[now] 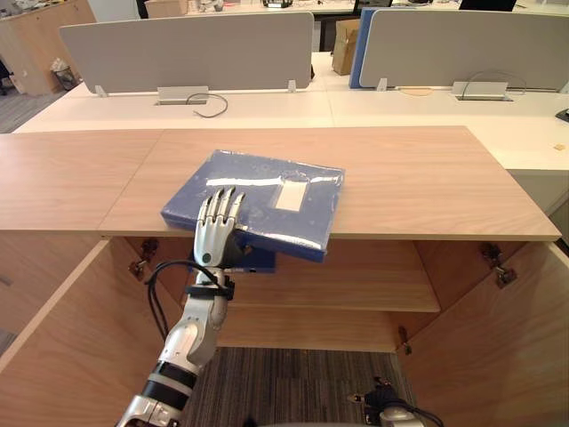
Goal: Walk over to the cabinet, pick up the folder, carry it to the office cabinet, place the folder inside the office cabinet, then close the office cabinet door
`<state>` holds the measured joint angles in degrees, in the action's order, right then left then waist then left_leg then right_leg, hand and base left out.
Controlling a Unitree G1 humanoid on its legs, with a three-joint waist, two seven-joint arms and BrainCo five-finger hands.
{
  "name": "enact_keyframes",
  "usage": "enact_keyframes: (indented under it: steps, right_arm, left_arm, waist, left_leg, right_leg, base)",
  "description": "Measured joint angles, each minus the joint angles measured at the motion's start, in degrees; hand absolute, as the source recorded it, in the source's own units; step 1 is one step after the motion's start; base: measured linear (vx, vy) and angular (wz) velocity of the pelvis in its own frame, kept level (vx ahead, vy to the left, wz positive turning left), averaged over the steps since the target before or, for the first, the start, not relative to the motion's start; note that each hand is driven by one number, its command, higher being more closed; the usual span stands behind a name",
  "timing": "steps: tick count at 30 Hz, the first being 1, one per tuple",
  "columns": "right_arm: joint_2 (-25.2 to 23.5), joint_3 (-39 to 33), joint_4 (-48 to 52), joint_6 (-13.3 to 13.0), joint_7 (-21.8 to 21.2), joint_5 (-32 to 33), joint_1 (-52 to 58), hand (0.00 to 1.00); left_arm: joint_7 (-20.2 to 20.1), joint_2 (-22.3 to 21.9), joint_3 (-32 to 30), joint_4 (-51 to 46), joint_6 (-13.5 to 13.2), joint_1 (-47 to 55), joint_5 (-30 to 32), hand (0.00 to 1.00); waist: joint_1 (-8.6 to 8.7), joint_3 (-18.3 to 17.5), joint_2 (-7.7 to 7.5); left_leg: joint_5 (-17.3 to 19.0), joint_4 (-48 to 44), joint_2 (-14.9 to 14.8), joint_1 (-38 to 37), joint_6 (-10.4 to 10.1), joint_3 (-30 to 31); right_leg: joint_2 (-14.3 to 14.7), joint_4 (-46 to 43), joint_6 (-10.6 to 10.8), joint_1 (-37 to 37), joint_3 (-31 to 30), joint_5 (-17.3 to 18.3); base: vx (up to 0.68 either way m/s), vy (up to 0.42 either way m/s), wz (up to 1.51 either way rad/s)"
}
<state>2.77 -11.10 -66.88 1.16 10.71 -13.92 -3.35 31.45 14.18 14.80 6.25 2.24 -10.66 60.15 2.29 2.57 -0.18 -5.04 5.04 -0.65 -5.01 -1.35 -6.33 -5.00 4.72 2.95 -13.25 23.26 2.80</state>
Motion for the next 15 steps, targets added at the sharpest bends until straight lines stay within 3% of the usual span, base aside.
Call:
enact_keyframes:
  steps: [12, 13, 15]
  right_arm:
    - [0.65, 0.01, 0.24, 0.01, -0.32, -0.76, -0.03, 0.0]
    - [0.65, 0.04, 0.24, 0.01, -0.36, -0.76, -0.03, 0.0]
    - [0.68, 0.31, 0.24, 0.01, -0.42, -0.76, -0.19, 0.0]
  left_arm:
    - [-0.83, 1.11, 2.31, -0.01, -0.54, -2.06, -0.21, 0.0]
    - [-0.95, 1.12, 2.31, -0.01, -0.54, -2.06, -0.2, 1.0]
    - [-1.23, 1.16, 2.33, -0.01, -0.55, -2.07, -0.2, 1.0]
  waist:
    - [0.38, -0.02, -0.02]
    - [0.38, -0.02, -0.02]
    - [0.4, -0.02, -0.02]
  left_leg:
    - [-0.02, 0.0, 0.08, 0.05, 0.02, 0.07]
    - [-0.02, 0.0, 0.08, 0.06, 0.02, 0.07]
    - [-0.02, 0.0, 0.07, 0.06, 0.02, 0.07]
  right_leg:
    - [-0.02, -0.01, 0.06, 0.06, 0.0, -0.15]
    - [-0.02, -0.01, 0.06, 0.07, 0.0, -0.14]
    - [-0.02, -0.01, 0.06, 0.07, 0.0, -0.14]
  base:
    - [-0.01, 0.005, 0.0]
    - [0.0, 0.0, 0.0]
    - [0.0, 0.0, 0.0]
